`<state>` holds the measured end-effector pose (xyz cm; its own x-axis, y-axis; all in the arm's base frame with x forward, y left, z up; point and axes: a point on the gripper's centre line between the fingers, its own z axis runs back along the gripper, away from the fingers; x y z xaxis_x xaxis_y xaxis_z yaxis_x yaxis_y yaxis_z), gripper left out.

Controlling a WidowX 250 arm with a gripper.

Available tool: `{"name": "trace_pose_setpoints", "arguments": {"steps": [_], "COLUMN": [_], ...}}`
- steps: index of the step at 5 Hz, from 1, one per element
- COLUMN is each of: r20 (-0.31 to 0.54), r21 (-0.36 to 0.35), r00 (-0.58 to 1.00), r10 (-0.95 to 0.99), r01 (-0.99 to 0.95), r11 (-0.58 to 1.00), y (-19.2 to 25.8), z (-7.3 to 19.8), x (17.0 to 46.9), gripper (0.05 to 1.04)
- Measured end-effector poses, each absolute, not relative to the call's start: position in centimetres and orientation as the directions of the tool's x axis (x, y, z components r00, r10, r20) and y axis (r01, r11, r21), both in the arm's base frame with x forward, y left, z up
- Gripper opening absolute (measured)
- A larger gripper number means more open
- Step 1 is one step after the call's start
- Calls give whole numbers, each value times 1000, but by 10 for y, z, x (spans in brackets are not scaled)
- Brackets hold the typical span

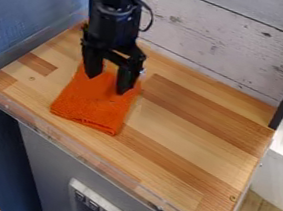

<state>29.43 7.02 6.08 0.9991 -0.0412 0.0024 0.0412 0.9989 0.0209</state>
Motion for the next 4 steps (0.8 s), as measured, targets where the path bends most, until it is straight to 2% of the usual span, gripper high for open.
{"name": "trace_pose_setpoints", "arguments": {"steps": [2,4], "r20": [28,20], "r21": [-2,-23], "r00": [999,1000], "r10": [-22,-3], "r01": [22,4], "r11": [1000,1000], "y": [71,78], "z": [68,65], "x": [301,296], "gripper": [1000,998]}}
